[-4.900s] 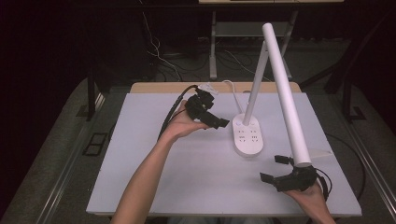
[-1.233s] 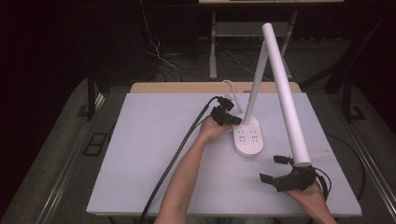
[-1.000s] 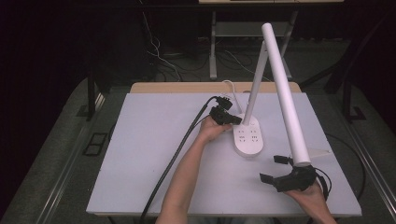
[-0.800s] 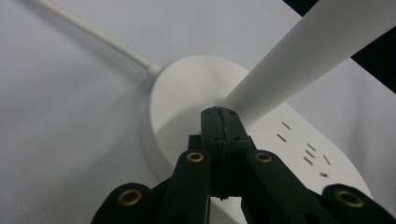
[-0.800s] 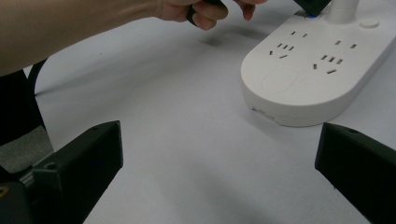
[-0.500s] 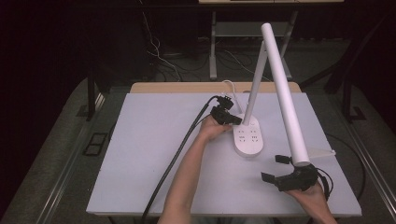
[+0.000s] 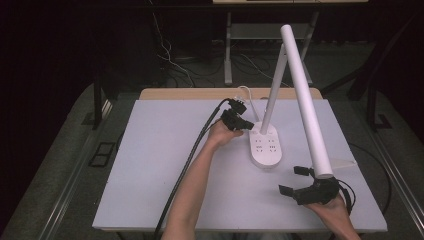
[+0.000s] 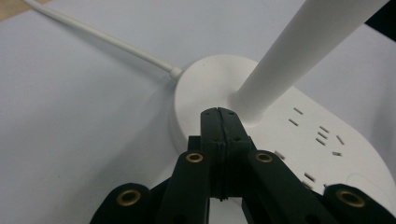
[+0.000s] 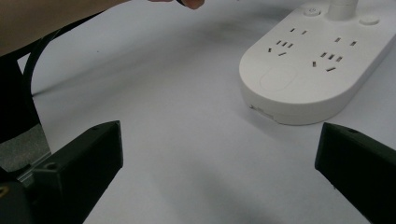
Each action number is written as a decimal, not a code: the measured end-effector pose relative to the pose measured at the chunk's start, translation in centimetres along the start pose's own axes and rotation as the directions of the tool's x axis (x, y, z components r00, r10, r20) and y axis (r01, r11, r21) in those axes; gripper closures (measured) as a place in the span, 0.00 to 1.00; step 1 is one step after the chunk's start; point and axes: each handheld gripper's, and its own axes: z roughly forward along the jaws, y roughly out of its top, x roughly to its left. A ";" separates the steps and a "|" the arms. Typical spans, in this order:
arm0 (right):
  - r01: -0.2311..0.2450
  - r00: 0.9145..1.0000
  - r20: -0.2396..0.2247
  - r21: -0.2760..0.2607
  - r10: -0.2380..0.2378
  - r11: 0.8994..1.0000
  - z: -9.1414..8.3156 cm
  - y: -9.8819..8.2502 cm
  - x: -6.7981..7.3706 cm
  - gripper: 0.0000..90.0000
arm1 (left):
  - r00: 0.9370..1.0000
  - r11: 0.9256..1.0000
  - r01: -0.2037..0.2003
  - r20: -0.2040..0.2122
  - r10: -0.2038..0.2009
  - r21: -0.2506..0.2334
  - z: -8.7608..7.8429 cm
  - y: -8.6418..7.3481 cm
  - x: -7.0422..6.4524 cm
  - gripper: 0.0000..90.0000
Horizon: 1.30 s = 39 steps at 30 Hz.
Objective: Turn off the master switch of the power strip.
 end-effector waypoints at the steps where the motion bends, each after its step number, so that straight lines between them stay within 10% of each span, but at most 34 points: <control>1: -0.001 1.000 0.000 0.000 0.001 1.000 0.0 0.0 0.0 0.00 | 1.000 0.999 0.018 0.003 -0.018 -0.030 -0.1 -0.1 0.0 1.00; 27: 0.001 1.000 -0.001 0.006 -0.001 1.000 0.1 0.0 0.0 0.00 | 1.000 0.991 -0.008 -0.016 0.006 -0.131 -7.5 -1.4 -0.1 0.90; 39: 0.005 1.000 0.001 0.008 -0.005 1.000 0.2 0.0 0.0 0.00 | 0.999 0.976 0.040 0.000 -0.041 -0.213 -11.6 -3.7 -0.3 0.63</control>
